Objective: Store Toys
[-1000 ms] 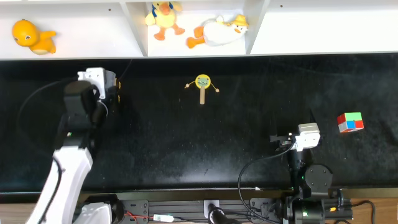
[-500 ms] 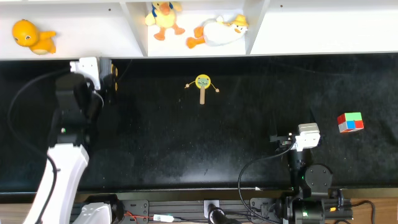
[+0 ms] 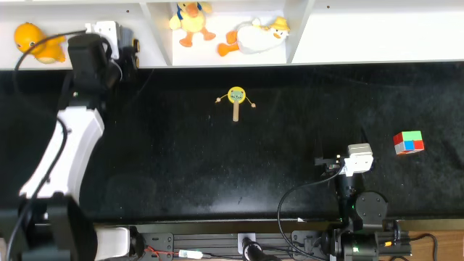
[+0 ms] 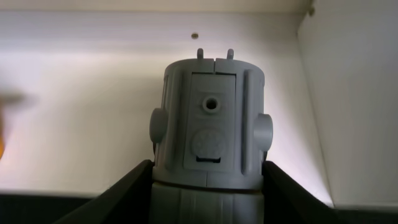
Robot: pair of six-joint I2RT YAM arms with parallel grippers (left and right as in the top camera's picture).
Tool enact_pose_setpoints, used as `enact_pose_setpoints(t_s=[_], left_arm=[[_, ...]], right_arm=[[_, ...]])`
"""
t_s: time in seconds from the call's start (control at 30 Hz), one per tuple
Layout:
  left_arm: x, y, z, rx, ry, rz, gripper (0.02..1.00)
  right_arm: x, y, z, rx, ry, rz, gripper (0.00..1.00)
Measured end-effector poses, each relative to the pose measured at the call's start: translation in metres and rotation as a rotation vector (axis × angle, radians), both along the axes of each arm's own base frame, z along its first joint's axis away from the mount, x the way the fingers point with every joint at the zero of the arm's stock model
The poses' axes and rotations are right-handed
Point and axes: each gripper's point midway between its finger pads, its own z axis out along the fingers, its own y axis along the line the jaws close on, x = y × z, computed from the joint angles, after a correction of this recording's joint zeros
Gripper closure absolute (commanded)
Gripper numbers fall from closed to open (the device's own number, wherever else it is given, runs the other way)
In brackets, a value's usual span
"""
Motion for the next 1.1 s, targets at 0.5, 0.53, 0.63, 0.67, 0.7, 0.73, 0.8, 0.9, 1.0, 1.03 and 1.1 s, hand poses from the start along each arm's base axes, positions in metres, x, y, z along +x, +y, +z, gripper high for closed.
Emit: enact_pose_setpoints(t_s=[0.5,0.53,0.63,0.67,0.7,0.73,0.8,0.9,1.0,1.03,1.1], left_arm=[[0.032,0.001,-0.018,-0.003,-0.006,0.002,0.020],[0.032,0.001,-0.018,-0.003,-0.004,0.002,0.020],[0.027,0.001,-0.023,-0.003,0.028,0.003,0.020],[0.024,0.001,-0.027,-0.002,0.050,0.006,0.020],[0.019,0.002,-0.031,0.001,0.079,0.010,0.020],[0.012,0.003,-0.037,0.005,0.116,0.016,0.020],[-0.008,0.006,-0.043,0.016,0.194,0.031,0.020],[-0.038,0.009,-0.029,0.029,0.232,0.045,0.020],[-0.065,0.009,0.009,0.035,0.143,0.053,0.020],[-0.076,0.009,0.024,0.035,0.097,0.054,0.020],[-0.098,0.009,0.043,0.037,0.023,0.058,0.020]], right_arm=[[0.000,0.000,0.000,0.000,0.000,0.000,0.005],[0.000,0.000,0.000,0.000,0.000,0.000,0.007],[0.000,0.000,0.000,0.000,0.000,0.000,0.003],[0.000,0.000,0.000,0.000,0.000,0.000,0.005],[0.000,0.000,0.000,0.000,0.000,0.000,0.005],[0.000,0.000,0.000,0.000,0.000,0.000,0.005],[0.000,0.000,0.000,0.000,0.001,0.000,0.007],[0.000,0.000,0.000,0.000,0.000,0.000,0.005],[0.000,0.000,0.000,0.000,0.000,0.000,0.003],[0.000,0.000,0.000,0.001,0.000,0.000,0.005],[0.000,0.000,0.000,0.000,0.000,0.000,0.005]])
